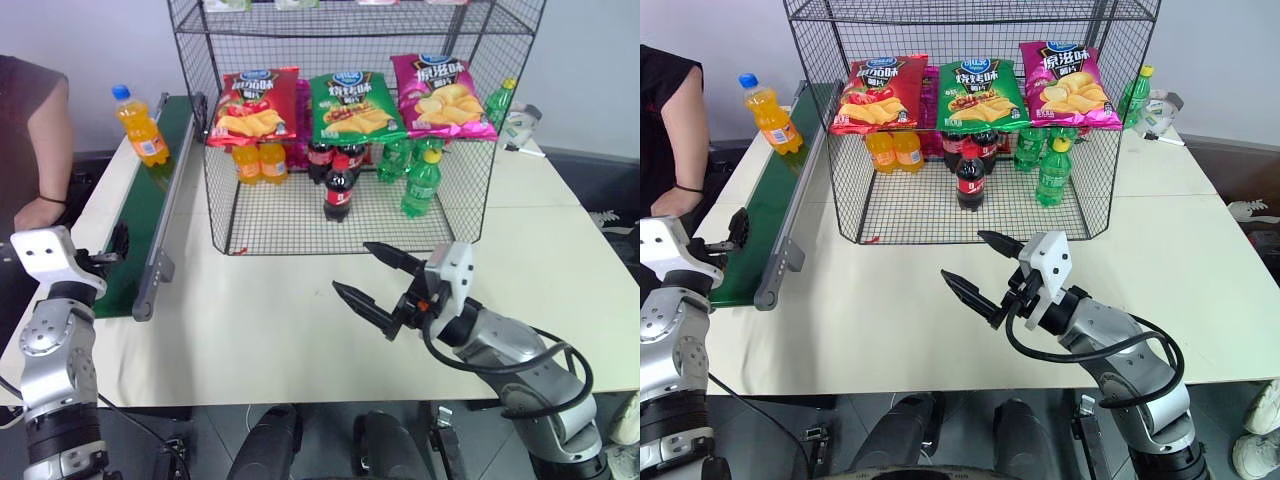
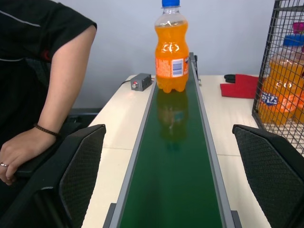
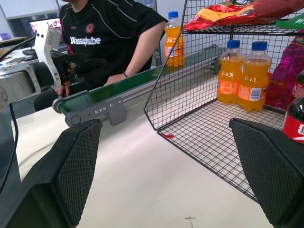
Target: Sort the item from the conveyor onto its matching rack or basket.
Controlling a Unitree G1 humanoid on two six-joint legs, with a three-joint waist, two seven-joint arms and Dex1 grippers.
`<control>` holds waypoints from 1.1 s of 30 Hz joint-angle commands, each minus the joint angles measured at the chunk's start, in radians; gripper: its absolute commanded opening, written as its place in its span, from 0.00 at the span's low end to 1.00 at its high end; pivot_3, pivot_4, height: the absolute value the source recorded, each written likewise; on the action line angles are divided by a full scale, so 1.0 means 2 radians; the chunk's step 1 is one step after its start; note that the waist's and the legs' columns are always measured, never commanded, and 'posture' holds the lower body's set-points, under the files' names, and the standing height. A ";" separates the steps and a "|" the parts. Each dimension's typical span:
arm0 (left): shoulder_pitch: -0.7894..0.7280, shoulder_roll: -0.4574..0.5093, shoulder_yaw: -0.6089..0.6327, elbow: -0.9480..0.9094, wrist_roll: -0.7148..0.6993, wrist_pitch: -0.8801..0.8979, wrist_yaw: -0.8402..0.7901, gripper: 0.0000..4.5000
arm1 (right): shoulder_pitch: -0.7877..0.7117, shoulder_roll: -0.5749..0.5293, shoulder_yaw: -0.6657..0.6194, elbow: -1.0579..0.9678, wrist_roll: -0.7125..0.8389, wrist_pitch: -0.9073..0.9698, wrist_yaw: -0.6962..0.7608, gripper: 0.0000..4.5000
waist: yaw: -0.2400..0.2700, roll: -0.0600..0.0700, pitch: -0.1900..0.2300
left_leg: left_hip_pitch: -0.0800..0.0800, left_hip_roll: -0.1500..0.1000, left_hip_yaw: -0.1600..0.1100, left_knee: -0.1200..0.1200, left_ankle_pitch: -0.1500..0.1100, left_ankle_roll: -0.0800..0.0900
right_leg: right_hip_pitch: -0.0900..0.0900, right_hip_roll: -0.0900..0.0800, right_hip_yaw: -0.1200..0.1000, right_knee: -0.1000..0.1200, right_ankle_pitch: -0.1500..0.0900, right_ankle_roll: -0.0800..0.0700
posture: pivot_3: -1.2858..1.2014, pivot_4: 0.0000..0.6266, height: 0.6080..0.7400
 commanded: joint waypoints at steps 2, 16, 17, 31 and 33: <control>-0.001 0.002 0.009 -0.022 -0.004 -0.010 0.002 0.99 | -0.001 0.003 -0.001 -0.004 0.000 -0.015 0.006 1.00 | 0.000 0.000 0.000 | 0.000 0.000 0.000 0.000 0.000 0.000 | 0.000 0.000 0.000 0.000 0.000 0.000 | 0.52 0.24 1.00; -0.010 0.001 0.008 -0.014 -0.002 -0.012 0.004 0.99 | 0.010 0.005 -0.004 -0.009 -0.005 -0.019 0.009 1.00 | 0.000 0.000 0.000 | 0.000 0.000 0.000 0.000 0.000 0.000 | 0.000 0.000 0.000 0.000 0.000 0.000 | 0.52 0.24 1.00; -0.010 0.001 0.008 -0.013 -0.002 -0.013 0.005 0.99 | 0.010 0.004 -0.004 -0.009 -0.005 -0.019 0.009 1.00 | 0.000 0.000 0.000 | 0.000 0.000 0.000 0.000 0.000 0.000 | 0.000 0.000 0.000 0.000 0.000 0.000 | 0.52 0.24 1.00; -0.010 0.004 0.011 -0.008 -0.001 -0.015 0.011 0.99 | 0.017 0.003 -0.003 -0.019 -0.004 -0.019 0.008 1.00 | 0.000 0.000 0.000 | 0.000 0.000 0.000 0.000 0.000 0.000 | 0.000 0.000 0.000 0.000 0.000 0.000 | 0.52 0.24 1.00; -0.009 0.004 0.011 -0.009 -0.001 -0.015 0.012 0.99 | 0.018 0.003 -0.002 -0.022 -0.005 -0.018 0.007 1.00 | 0.000 0.000 0.000 | 0.000 0.000 0.000 0.000 0.000 0.000 | 0.000 0.000 0.000 0.000 0.000 0.000 | 0.52 0.24 1.00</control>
